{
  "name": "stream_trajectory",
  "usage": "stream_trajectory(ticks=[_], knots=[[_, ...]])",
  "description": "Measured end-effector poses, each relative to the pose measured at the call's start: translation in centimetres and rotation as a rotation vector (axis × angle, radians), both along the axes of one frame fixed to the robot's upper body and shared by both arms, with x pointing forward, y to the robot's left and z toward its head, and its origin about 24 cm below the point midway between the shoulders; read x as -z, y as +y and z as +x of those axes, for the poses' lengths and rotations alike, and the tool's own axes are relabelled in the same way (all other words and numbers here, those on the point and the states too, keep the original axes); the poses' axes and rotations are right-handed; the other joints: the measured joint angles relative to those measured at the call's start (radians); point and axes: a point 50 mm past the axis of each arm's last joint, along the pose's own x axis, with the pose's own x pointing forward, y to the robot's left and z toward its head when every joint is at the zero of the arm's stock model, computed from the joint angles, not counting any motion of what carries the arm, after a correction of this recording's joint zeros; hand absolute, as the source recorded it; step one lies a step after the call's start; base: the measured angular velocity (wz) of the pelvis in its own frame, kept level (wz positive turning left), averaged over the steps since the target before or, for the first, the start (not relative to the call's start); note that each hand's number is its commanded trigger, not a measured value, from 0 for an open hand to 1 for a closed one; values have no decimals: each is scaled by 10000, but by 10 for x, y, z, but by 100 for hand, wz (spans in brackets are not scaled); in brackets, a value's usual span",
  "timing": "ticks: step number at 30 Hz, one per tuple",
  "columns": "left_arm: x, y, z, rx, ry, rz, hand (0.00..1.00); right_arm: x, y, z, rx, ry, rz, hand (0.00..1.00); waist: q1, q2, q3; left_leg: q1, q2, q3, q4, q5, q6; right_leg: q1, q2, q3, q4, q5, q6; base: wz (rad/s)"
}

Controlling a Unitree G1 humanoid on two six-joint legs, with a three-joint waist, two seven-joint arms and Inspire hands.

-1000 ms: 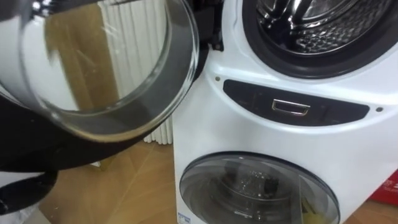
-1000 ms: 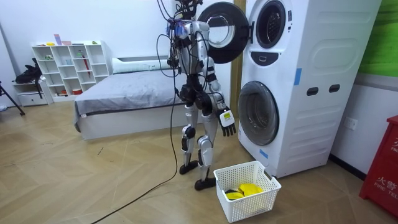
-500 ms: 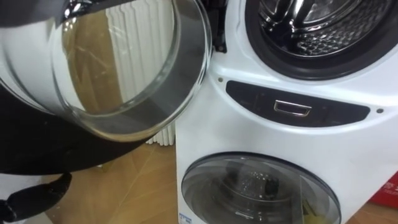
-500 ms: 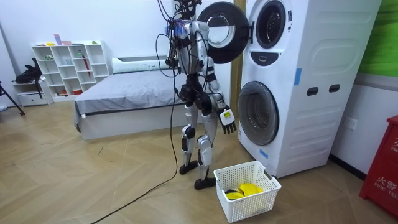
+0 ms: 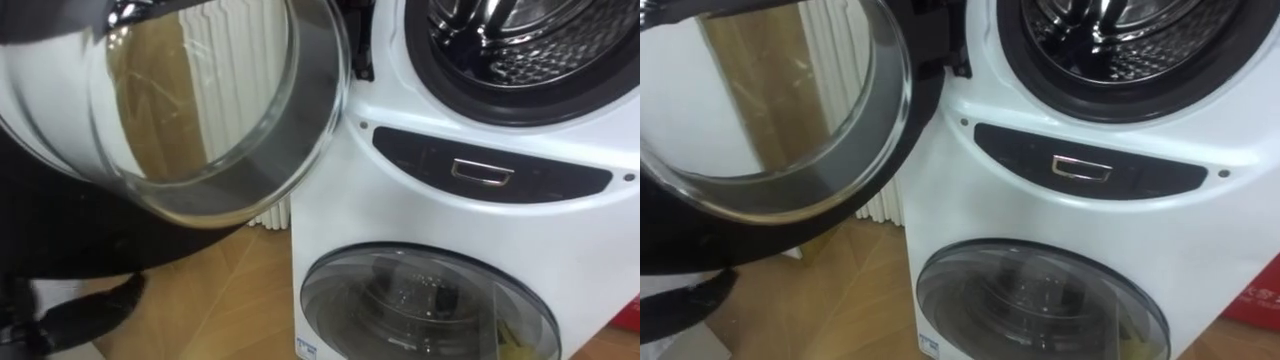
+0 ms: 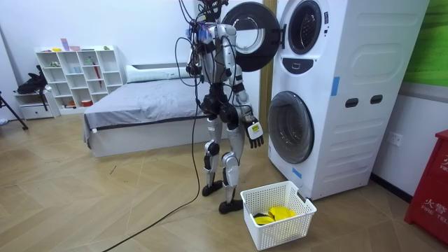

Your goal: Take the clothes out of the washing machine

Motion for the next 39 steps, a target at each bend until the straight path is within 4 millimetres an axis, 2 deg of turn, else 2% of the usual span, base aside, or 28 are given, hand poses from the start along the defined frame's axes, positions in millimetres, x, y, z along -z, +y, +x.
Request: stream_trajectory(ticks=[5, 8, 11, 12, 13, 14, 17, 19, 21, 23, 24, 25, 26, 27, 28, 29, 30, 31, 32, 33, 34, 35, 36, 37, 38, 39], knots=[[8, -17, 3, 538, -178, -1606, 0, -1, 1, 8, -146, -105, -91, 0, -120, 0, 1, 6, -77, 205, -33, 60, 106, -40, -111, 104, -9, 68, 48, 2], [12, -32, 5, 958, -154, -2344, 0, 0, 1, 8, -244, -73, -160, 0, -128, -14, 6, -20, -87, 248, -46, 109, 193, -44, -125, 72, 26, 241, -10, 2], [14, -40, 6, 1153, -128, -2616, 0, 0, 6, 18, -369, -210, -190, 0, -303, -104, 21, -76, -85, 373, -80, 160, 282, -154, -122, 109, 129, 382, -37, 2], [14, -42, 6, 1147, -158, -2742, 0, -1, 7, 23, -397, -324, -217, 0, -454, -162, 33, -89, -85, 553, -105, 180, 311, -241, -121, 154, 135, 423, -43, 0], [15, -44, 6, 1170, -157, -2791, 0, -1, 8, 24, -405, -372, -217, 0, -465, -195, 16, -99, -92, 620, -114, 190, 331, -303, -114, 216, 157, 450, -53, -11], [16, -46, 6, 1247, -137, -2831, 0, -1, 10, 26, -414, -435, -199, 0, -492, -226, 34, -114, -89, 804, -119, 203, 356, -378, -70, 389, 195, 508, -50, -10], [17, -56, 7, 1627, -90, -2984, 0, -1, 9, 23, -292, -438, -266, 0, -620, -298, 51, -197, -60, 1210, -194, 231, 427, -536, 96, 419, 480, 491, -46, -3], [22, -70, 7, 2095, 84, -3190, 0, 0, 9, 21, -146, -409, -354, 0, -667, -276, 58, -187, -37, 1598, -227, 200, 466, -529, 354, 430, 559, 382, -112, -6], [25, -81, 7, 2508, 274, -3346, 0, -1, 11, 22, -67, -558, -371, 0, -767, -264, 56, -171, -31, 1875, -225, 191, 477, -523, 519, 636, 638, 250, -178, -2], [29, -92, 6, 2918, 491, -3473, 0, -1, 12, 24, 41, -706, -311, 0, -904, -217, 51, -195, -32, 1965, -224, 182, 453, -522, 707, 664, 650, 218, -220, -6], [34, -100, 4, 3223, 749, -3465, 0, -1, 14, 25, 59, -772, -258, 0, -936, -161, 38, -210, -37, 1995, -210, 97, -149, -539, 897, 665, 652, 111, -421, -23], [40, -109, 3, 3646, 1068, -3489, 0, 0, 18, 26, -21, -750, -180, 0, -884, -395, -33, -427, -56, 1514, 374, -133, -1712, -763, 855, 764, 824, 15, -628, -19], [39, -116, 6, 4108, 1039, -3498, 0, 0, 18, 27, 50, -812, -146, 0, -839, -441, 52, -871, -15, 639, 1266, -310, -1127, -1087, 819, 1057, 1374, 10, -528, -8], [33, -129, 10, 5126, 801, -3180, 0, 0, 20, 30, 41, -870, -81, 0, -798, -365, 71, -1652, 59, 64, 2661, -1209, -334, -1779, 434, 1212, 2426, -254, -61, -20], [36, -135, 8, 5548, 1026, -2830, 0, 0, 24, 31, 7, -829, 53, 0, -972, -399, 71, -1604, -34, 451, 2750, -1344, -89, -1832, -45, 1166, 2513, -554, 172, -42], [39, -137, 7, 5641, 1234, -2760, 0, -1, 24, 34, -29, -996, 75, 0, -1061, -356, 79, -1369, -11, 595, 2539, -1317, -139, -1782, -50, 1095, 2428, -636, 117, -73], [45, -142, 4, 5874, 1599, -2634, 0, -2, 23, 32, -133, -1137, -3, 0, -1304, -109, -14, -881, -29, 719, 1702, -1000, -920, -1641, 207, 966, 1987, -696, -144, -73], [46, -147, 5, 6428, 1685, -2281, 0, -1, 24, 28, -139, -1089, 8, 0, -1437, -365, -130, -727, -15, 361, 1656, -860, -1566, -1780, 245, 875, 1982, -753, -178, -54], [43, -151, 8, 6820, 1551, -2001, 0, -1, 25, 27, -129, -1063, 52, 0, -1476, -427, -57, -948, 308, 52, 2362, -897, -732, -1991, 211, 889, 2405, -775, -125, -42], [37, -156, 14, 7390, 1235, -1407, 0, -1, 26, 28, -36, -1068, 112, 0, -1510, -409, 46, -1300, 367, -417, 2933, -1669, -428, -2254, -12, 947, 2779, -873, 39, -56], [38, -158, 13, 7638, 1347, -945, 0, -1, 28, 29, -237, -1054, 136, 0, -1620, -477, -31, -1159, 342, -202, 2873, -1764, -428, -2095, -107, 854, 2315, -903, 120, -61], [38, -159, 14, 7742, 1384, -851, 0, -2, 28, 29, -344, -1099, 129, 0, -1772, -459, -40, -994, 345, -162, 2654, -1722, -487, -1880, -105, 845, 2042, -855, 99, -52], [38, -163, 16, 8040, 1436, -714, 0, -1, 30, 29, -518, -1091, 135, 0, -1998, -477, -60, -624, 302, 47, 2100, -1514, -756, -1517, -83, 769, 1538, -702, 140, -25], [38, -165, 17, 8260, 1422, -593, 0, -1, 30, 29, -616, -1084, 118, 0, -2031, -464, -58, -467, 259, 129, 1815, -1367, -758, -1359, -35, 742, 1302, -588, 107, -37], [34, -170, 21, 8719, 1259, -204, 0, -1, 32, 30, -703, -1091, 109, 0, -2095, -446, -44, -284, 224, 307, 1467, -1209, -670, -1148, 129, 760, 860, -273, 29, -33], [30, -175, 24, 9230, 1014, 249, 0, -1, 34, 30, -877, -1076, 131, 0, -2232, -486, -53, -222, 101, 312, 1324, -1067, -615, -877, 239, 777, 505, 467, 4, -44]])
